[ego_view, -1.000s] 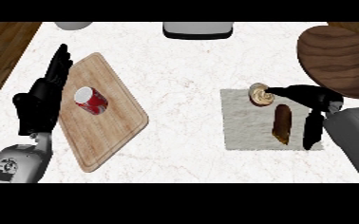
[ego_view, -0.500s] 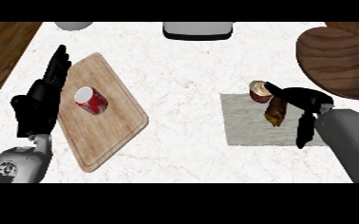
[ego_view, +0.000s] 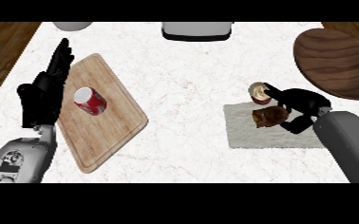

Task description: Pick the sweet potato from the placemat and place it in the bowl

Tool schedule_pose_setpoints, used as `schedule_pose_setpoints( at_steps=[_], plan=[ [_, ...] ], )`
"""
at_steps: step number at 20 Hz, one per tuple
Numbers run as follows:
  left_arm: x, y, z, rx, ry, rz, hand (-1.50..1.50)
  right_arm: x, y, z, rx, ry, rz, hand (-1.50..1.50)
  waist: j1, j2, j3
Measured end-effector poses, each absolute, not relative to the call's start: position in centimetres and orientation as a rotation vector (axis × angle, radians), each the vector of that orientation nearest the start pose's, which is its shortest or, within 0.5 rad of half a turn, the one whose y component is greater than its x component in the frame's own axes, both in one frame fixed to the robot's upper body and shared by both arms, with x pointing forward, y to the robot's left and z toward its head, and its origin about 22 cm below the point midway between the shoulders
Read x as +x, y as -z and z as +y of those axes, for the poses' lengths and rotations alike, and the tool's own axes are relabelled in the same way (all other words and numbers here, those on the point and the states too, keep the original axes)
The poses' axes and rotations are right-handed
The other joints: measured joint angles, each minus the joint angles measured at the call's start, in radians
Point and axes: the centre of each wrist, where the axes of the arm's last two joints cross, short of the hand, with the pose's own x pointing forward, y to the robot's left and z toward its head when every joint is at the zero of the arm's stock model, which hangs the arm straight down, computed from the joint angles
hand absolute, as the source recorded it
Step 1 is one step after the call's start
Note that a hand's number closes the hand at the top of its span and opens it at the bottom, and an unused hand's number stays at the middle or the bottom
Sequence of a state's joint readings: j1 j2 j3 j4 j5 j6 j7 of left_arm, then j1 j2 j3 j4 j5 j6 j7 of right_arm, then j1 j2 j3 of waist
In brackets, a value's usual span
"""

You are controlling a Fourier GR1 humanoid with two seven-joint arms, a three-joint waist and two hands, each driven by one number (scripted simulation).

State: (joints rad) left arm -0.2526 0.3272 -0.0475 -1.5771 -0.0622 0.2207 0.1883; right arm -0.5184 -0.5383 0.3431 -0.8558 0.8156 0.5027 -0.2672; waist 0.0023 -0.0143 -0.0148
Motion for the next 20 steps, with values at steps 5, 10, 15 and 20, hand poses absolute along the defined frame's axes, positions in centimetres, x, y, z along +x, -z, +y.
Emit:
schedule_pose_setpoints(
  at_steps=[5, 10, 15, 20],
  plan=[
    [28.9, -7.6, 26.4, 0.387, 0.172, -1.651, 0.0, 35.0, -0.6, -32.2, -0.346, -1.599, -0.907, 1.5, 0.001, -0.002, -0.002],
    [29.1, -8.0, 26.6, 0.394, 0.166, -1.646, 0.0, 35.0, -0.9, -32.1, -0.334, -1.602, -0.975, 1.5, -0.002, 0.0, 0.001],
    [28.4, -8.1, 26.6, 0.399, 0.165, -1.644, 0.0, 35.2, -1.1, -26.9, -0.395, -1.485, -1.096, 1.5, -0.007, -0.001, 0.005],
    [28.4, -7.7, 26.7, 0.396, 0.17, -1.639, 0.0, 34.8, -0.9, -17.1, -0.478, -1.217, -1.227, 1.5, -0.002, 0.003, 0.009]
  ],
)
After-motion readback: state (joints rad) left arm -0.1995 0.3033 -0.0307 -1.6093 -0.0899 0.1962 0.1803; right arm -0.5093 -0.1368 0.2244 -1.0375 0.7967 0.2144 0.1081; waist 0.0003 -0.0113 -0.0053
